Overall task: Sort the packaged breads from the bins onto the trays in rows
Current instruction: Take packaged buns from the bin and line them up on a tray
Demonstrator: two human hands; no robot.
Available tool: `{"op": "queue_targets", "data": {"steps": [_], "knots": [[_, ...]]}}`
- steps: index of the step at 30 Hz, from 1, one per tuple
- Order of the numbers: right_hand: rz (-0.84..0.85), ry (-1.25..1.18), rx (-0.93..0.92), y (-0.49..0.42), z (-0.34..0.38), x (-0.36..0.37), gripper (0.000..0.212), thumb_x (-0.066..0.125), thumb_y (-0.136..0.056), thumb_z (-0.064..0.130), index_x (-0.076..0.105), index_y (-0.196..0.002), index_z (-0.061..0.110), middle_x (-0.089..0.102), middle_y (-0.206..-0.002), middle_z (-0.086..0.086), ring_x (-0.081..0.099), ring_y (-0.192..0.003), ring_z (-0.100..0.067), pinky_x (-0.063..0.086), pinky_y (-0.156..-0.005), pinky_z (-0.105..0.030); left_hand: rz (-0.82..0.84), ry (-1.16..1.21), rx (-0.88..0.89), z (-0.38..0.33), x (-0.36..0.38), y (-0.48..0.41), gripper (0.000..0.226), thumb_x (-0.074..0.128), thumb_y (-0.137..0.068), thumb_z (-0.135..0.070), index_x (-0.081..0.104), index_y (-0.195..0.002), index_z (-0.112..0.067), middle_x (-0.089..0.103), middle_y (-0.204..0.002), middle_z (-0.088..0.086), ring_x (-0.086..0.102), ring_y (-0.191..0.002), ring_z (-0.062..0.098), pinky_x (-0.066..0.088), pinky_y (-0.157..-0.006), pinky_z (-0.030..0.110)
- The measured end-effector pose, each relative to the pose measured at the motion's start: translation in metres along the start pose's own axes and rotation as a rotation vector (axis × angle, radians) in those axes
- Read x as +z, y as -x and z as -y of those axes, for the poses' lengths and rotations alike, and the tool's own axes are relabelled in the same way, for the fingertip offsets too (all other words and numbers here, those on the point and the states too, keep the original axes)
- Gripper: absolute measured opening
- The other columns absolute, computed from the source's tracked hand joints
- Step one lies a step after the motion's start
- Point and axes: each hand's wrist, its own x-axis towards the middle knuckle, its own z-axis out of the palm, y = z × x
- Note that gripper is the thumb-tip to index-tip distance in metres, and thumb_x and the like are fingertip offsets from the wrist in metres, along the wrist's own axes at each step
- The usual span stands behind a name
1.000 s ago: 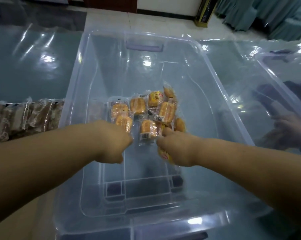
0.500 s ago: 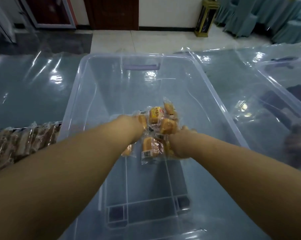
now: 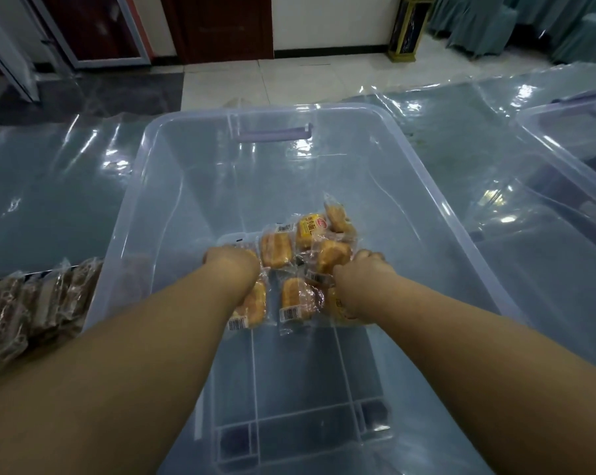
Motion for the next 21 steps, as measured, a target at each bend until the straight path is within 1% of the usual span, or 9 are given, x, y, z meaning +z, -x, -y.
{"op": "queue_targets", "data": {"steps": [3,5,9,10,12,14,16,18,21], "knots": [[-0.021,-0.048,0.034,-0.002,0.002,0.000,0.038,0.053,-0.087,0.027,0.049,-0.123,0.015,0.049,-0.124,-0.015,0.043,-0.112,-0.033,0.040,-0.089,-0.042,-0.057,0.055,-0.005,0.001,-0.001,-0.002,0.067,0.078,-0.073,-0.025,0.045,-0.131,-0.018,0.039,-0.133,0.008,0.037,-0.122,0.031,0.042,-0.096,0.042],[-0.022,-0.102,0.041,-0.005,0.004,0.000,0.037,0.052,-0.087,0.024,0.049,-0.123,0.013,0.046,-0.125,-0.016,0.042,-0.111,-0.033,0.041,-0.090,-0.042,-0.069,0.065,0.003,0.002,-0.003,-0.004,0.070,0.077,-0.074,-0.023,0.043,-0.135,-0.018,0.027,-0.141,0.011,0.028,-0.128,0.036,0.040,-0.099,0.043],[0.069,-0.430,0.124,-0.007,0.002,-0.005,0.048,0.056,-0.087,0.015,0.042,-0.133,0.009,0.023,-0.138,-0.021,0.045,-0.116,-0.035,0.042,-0.098,-0.042,-0.034,0.143,0.039,0.007,-0.009,-0.012,0.080,0.077,-0.073,-0.025,0.036,-0.142,-0.023,0.007,-0.152,0.016,0.011,-0.136,0.045,0.034,-0.105,0.052],[0.076,-0.490,0.138,-0.006,0.000,-0.006,0.049,0.056,-0.088,0.014,0.040,-0.134,0.008,0.022,-0.139,-0.020,0.045,-0.117,-0.036,0.041,-0.098,-0.042,-0.010,0.164,0.052,0.008,-0.010,-0.014,0.085,0.078,-0.073,-0.028,0.032,-0.144,-0.024,0.008,-0.153,0.016,0.011,-0.136,0.046,0.033,-0.106,0.054],[0.039,-0.558,0.131,-0.007,-0.002,-0.007,0.044,0.053,-0.090,0.017,0.043,-0.132,0.007,0.028,-0.140,-0.020,0.044,-0.119,-0.037,0.041,-0.095,-0.042,0.027,0.180,0.070,0.010,-0.013,-0.018,0.088,0.078,-0.071,-0.032,0.030,-0.144,-0.025,0.021,-0.149,0.016,0.022,-0.133,0.045,0.034,-0.104,0.054],[0.083,-0.529,0.112,-0.008,-0.004,-0.009,0.044,0.053,-0.092,0.019,0.043,-0.132,0.008,0.035,-0.139,-0.019,0.044,-0.121,-0.035,0.041,-0.098,-0.040,0.038,0.190,0.078,0.010,-0.015,-0.020,0.086,0.079,-0.069,-0.032,0.035,-0.141,-0.024,0.036,-0.139,0.013,0.035,-0.125,0.039,0.039,-0.101,0.050],[0.143,-0.511,0.099,-0.009,-0.007,-0.012,0.041,0.055,-0.091,0.017,0.047,-0.129,0.006,0.045,-0.133,-0.015,0.049,-0.119,-0.031,0.042,-0.099,-0.037,0.031,0.227,0.081,0.010,-0.017,-0.020,0.081,0.081,-0.067,-0.027,0.042,-0.138,-0.025,0.043,-0.132,0.010,0.046,-0.115,0.033,0.044,-0.097,0.044],[0.128,-0.500,0.074,-0.010,-0.008,-0.016,0.034,0.055,-0.090,0.015,0.053,-0.123,0.005,0.053,-0.125,-0.013,0.052,-0.114,-0.029,0.044,-0.097,-0.036,0.024,0.255,0.092,0.009,-0.019,-0.018,0.075,0.081,-0.067,-0.021,0.047,-0.134,-0.025,0.043,-0.127,0.008,0.053,-0.106,0.030,0.049,-0.092,0.041],[0.076,-0.465,0.080,-0.007,-0.009,-0.015,0.027,0.054,-0.091,0.013,0.056,-0.118,0.007,0.056,-0.118,-0.011,0.055,-0.108,-0.028,0.046,-0.091,-0.036,-0.024,0.214,0.114,0.006,-0.021,-0.013,0.071,0.081,-0.068,-0.020,0.050,-0.131,-0.024,0.039,-0.128,0.009,0.049,-0.110,0.031,0.047,-0.093,0.040]]}}
